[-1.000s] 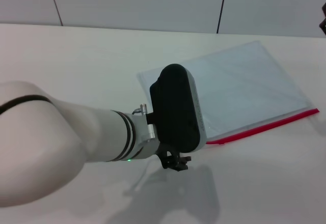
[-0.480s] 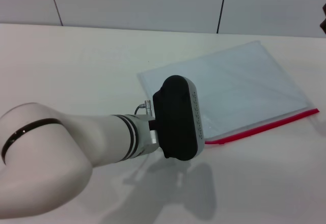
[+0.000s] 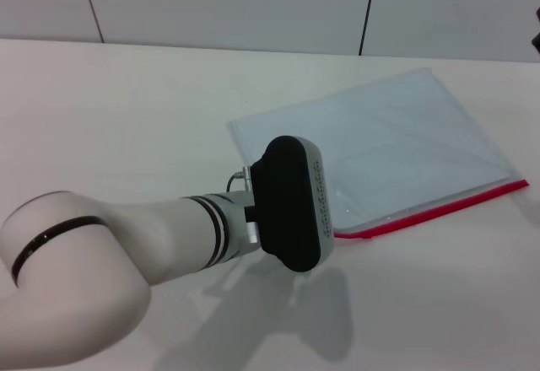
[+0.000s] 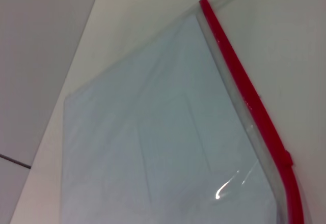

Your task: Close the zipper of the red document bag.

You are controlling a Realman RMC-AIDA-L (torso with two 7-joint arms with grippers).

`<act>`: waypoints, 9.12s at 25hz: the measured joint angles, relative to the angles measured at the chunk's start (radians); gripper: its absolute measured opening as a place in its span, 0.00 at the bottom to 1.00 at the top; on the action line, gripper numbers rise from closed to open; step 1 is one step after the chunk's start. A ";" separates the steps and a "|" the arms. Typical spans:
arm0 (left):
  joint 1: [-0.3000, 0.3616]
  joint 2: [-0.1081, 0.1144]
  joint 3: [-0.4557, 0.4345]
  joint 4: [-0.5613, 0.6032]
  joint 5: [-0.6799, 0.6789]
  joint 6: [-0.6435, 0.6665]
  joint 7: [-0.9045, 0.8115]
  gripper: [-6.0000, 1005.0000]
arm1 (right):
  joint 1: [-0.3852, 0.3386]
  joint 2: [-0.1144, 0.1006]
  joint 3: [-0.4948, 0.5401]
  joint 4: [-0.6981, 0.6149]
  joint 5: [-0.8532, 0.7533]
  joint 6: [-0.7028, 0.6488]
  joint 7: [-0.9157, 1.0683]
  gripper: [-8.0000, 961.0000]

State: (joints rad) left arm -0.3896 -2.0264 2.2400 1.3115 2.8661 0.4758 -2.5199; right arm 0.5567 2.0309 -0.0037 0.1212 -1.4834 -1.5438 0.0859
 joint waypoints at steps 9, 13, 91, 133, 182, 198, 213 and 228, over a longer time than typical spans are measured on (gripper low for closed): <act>-0.004 -0.001 0.006 -0.036 0.002 -0.032 0.001 0.77 | 0.000 0.000 -0.013 -0.002 -0.006 -0.001 0.000 0.92; -0.003 0.001 0.008 -0.044 0.004 -0.046 0.005 0.50 | 0.005 0.000 -0.064 -0.007 -0.008 -0.004 0.000 0.92; 0.158 -0.002 0.007 -0.124 -0.005 -0.527 0.278 0.06 | 0.090 0.005 -0.236 0.008 -0.449 0.394 -0.660 0.29; 0.158 -0.003 0.008 -0.127 -0.007 -0.529 0.271 0.06 | 0.032 0.005 0.259 0.026 -0.100 0.554 -1.066 0.08; 0.039 -0.002 0.020 -0.718 -0.547 -1.642 -0.392 0.65 | -0.012 -0.001 0.083 0.055 -0.032 0.012 -0.044 0.91; 0.039 -0.002 0.015 -0.719 -0.553 -1.670 -0.385 0.65 | -0.009 -0.001 0.083 0.060 -0.033 0.002 -0.042 0.91; 0.036 -0.003 0.020 -0.739 -0.554 -1.692 -0.392 0.65 | -0.008 0.000 0.082 0.055 -0.034 0.011 -0.041 0.91; 0.037 -0.003 0.020 -0.739 -0.554 -1.692 -0.394 0.65 | -0.004 0.000 0.082 0.055 -0.034 0.011 -0.041 0.91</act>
State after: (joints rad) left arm -0.3528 -2.0295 2.2595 0.5721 2.3116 -1.2166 -2.9139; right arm 0.5523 2.0310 0.0782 0.1764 -1.5171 -1.5324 0.0445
